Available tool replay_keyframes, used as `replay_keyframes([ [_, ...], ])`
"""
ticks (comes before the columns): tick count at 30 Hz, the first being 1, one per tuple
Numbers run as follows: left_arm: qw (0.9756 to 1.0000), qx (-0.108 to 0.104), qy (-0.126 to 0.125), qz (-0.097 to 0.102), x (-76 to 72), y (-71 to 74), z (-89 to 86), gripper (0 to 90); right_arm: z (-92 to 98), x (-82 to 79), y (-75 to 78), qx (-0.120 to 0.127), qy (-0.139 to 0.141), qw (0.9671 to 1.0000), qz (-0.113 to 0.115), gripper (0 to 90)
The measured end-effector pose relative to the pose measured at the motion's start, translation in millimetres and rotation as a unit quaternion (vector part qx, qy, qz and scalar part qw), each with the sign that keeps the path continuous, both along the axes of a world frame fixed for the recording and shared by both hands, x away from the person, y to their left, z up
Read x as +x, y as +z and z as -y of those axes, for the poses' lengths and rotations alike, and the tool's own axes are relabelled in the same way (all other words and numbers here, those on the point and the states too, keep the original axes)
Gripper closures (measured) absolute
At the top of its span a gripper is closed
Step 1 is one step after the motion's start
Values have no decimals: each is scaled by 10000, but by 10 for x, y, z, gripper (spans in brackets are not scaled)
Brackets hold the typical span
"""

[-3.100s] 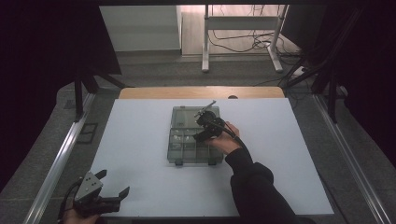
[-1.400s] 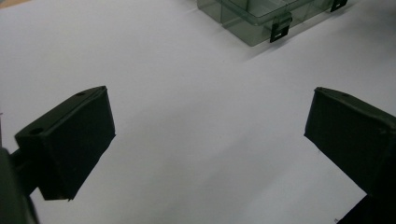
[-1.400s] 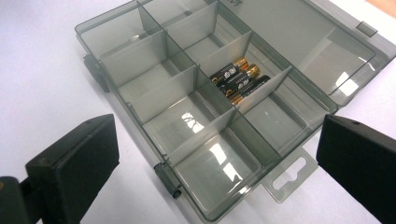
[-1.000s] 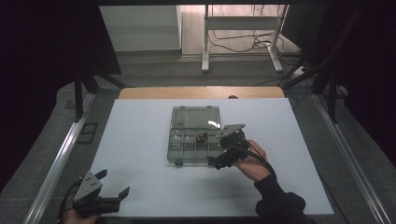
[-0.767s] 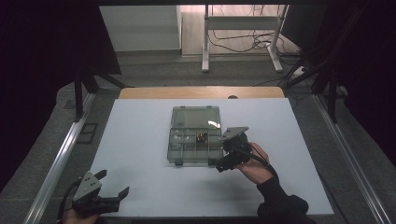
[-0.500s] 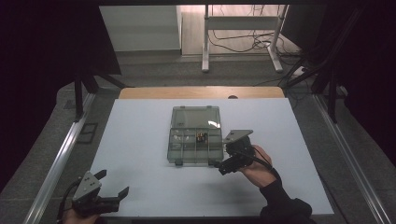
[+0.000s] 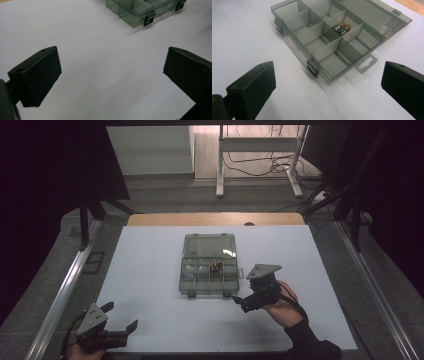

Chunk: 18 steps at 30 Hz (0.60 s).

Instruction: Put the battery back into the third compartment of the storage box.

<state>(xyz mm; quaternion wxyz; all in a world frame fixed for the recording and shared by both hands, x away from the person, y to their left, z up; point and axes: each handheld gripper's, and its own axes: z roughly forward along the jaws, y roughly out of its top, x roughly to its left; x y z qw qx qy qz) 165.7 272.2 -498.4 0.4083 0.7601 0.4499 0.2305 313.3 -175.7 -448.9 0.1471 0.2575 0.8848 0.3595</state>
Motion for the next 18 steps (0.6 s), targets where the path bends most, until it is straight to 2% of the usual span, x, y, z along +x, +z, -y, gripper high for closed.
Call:
replay_keyframes([
  [9, 10000, -18, 3, 6, 0, -1, -1, 19, 159, -110, -2, 106, -87, 9999, 41, 1],
  [18, 10000, -31, 10, 1, 1, 0, -4, 19, 287, -199, -4, 91, -139, 9998, 89, 2],
])
